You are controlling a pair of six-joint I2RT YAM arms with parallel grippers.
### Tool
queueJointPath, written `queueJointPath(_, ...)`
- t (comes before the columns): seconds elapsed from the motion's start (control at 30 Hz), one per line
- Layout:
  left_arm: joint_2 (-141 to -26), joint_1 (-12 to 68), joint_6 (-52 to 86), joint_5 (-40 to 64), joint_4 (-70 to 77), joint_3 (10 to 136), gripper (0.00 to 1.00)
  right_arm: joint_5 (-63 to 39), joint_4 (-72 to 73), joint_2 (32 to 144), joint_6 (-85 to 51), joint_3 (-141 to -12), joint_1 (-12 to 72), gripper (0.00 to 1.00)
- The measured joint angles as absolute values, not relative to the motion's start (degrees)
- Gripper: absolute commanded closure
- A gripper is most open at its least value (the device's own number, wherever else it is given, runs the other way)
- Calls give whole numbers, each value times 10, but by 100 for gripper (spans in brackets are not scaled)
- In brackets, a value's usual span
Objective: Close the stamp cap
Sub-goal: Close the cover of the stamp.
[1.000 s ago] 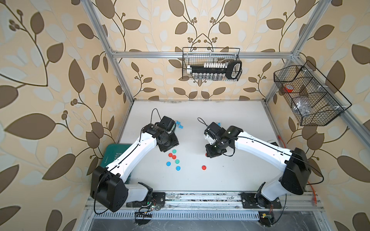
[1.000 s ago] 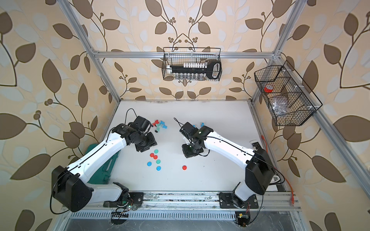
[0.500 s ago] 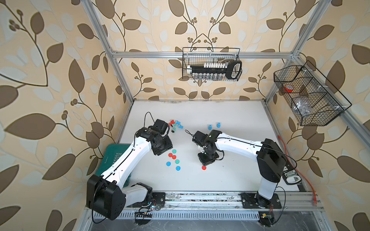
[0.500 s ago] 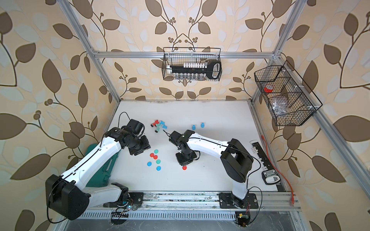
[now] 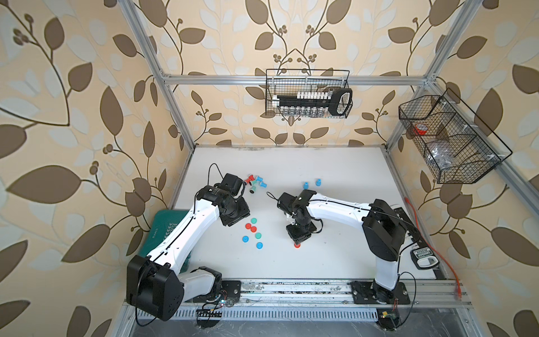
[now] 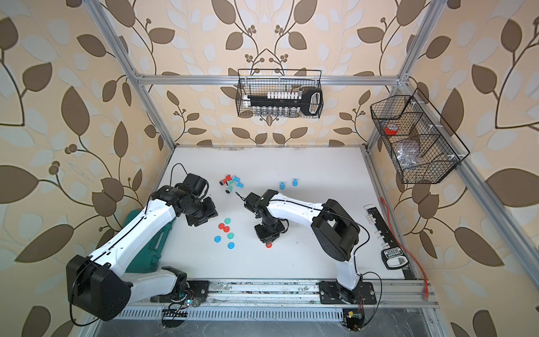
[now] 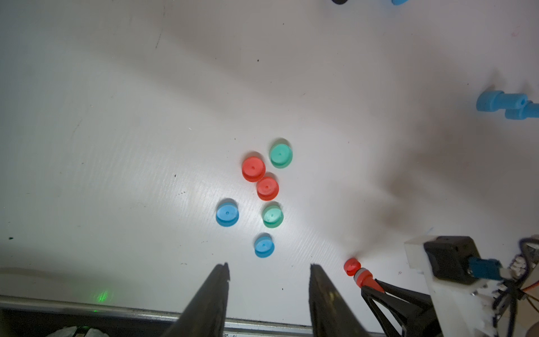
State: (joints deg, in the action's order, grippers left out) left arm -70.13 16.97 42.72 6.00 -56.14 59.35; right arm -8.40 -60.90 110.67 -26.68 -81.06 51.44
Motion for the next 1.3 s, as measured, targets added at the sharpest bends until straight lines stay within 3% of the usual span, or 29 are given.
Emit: queueJointPath(1.3,-703,153,419,75,-559,587,55,-90,-602,1129,-263,-811,517,90)
